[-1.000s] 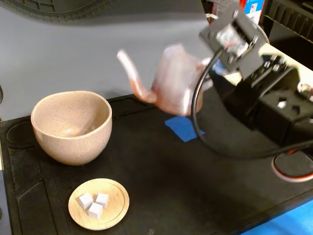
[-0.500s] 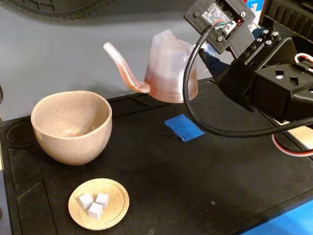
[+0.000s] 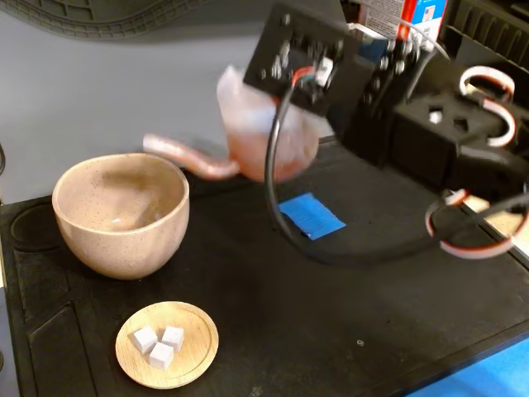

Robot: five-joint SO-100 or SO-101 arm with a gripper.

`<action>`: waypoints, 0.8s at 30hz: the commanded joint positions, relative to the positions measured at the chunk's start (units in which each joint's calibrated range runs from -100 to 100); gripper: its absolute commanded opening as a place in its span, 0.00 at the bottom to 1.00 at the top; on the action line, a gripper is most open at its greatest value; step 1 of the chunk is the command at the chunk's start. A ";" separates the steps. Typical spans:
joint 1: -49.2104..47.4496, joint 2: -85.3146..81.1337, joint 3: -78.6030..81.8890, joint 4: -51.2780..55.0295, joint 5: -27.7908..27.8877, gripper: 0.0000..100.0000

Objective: Pick up a kettle and pour liquid into a cup.

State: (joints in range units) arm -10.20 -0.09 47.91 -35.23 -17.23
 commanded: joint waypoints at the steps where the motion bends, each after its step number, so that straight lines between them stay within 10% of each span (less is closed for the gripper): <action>1: -0.56 -0.51 -7.16 0.08 1.67 0.01; 9: -0.26 -0.51 -7.43 0.08 10.39 0.01; 24: 0.12 -0.34 -13.15 6.74 10.12 0.01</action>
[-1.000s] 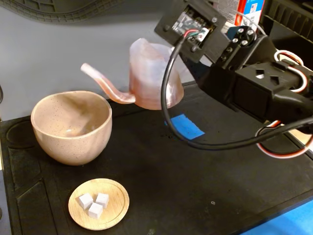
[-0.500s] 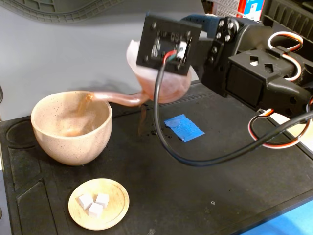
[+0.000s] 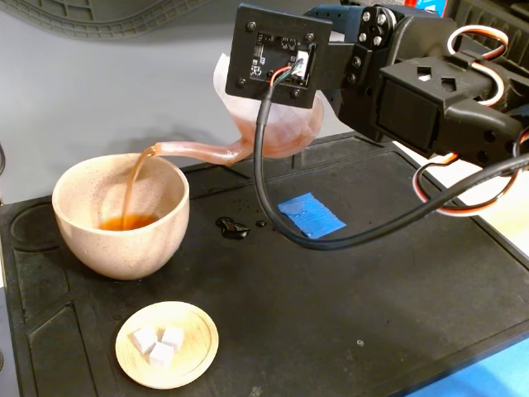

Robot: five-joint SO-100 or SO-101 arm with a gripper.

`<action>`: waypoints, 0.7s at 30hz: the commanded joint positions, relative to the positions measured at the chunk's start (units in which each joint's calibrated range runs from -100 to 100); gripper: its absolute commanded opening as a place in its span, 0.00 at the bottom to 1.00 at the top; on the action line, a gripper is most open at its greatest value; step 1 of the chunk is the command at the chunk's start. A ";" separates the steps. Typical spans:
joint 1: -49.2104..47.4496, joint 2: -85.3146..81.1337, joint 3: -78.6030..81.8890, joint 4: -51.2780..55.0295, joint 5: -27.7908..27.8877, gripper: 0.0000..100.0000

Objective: Pick up a kettle and pour liquid into a cup.

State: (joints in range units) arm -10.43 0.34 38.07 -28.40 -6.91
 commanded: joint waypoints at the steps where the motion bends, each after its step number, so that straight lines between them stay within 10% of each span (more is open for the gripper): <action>1: 0.43 -0.77 -3.32 -0.09 -0.20 0.01; 15: 0.96 -0.77 -3.23 0.00 -0.30 0.01; 21: 3.47 -1.62 3.49 -0.78 -13.26 0.01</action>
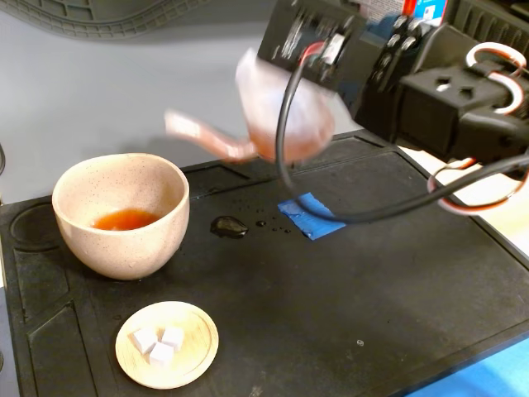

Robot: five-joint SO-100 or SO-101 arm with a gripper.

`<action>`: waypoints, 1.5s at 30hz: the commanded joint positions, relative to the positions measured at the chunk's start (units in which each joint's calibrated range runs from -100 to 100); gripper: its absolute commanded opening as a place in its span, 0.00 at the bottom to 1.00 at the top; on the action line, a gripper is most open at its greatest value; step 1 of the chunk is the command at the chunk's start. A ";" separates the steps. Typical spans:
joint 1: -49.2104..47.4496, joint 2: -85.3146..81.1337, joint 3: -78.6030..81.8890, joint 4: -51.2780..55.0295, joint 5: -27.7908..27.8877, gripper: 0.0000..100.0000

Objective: Pick up a kettle and pour liquid into a cup.

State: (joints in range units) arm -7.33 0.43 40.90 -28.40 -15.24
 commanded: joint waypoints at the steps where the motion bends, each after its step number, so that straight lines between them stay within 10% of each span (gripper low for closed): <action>1: 0.45 -1.71 0.66 -0.78 -7.09 0.01; 12: 0.90 -17.41 18.18 -0.95 -22.73 0.01; 21: 6.46 2.47 26.44 -24.73 -19.79 0.01; 45: 6.46 21.67 5.02 -25.16 -12.07 0.01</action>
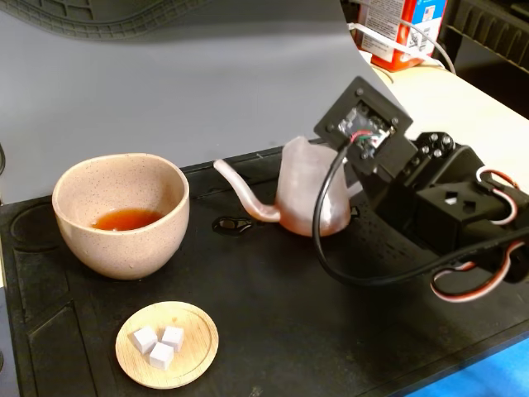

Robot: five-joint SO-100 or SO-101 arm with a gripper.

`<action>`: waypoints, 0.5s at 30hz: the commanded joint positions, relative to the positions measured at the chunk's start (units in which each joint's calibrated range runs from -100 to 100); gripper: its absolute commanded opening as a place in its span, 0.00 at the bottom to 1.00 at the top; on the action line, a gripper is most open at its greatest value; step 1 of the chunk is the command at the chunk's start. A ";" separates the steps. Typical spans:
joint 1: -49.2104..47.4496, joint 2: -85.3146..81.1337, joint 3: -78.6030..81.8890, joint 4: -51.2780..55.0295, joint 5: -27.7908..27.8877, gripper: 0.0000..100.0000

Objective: Pick up a kettle and pour liquid into a cup.

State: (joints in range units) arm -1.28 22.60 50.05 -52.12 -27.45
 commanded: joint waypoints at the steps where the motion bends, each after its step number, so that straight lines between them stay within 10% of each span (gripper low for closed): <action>1: 0.41 -0.50 -4.31 -1.44 0.13 0.01; 15: -0.12 -0.50 -3.77 -1.27 2.39 0.01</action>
State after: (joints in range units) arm -1.21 22.95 48.49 -52.12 -25.20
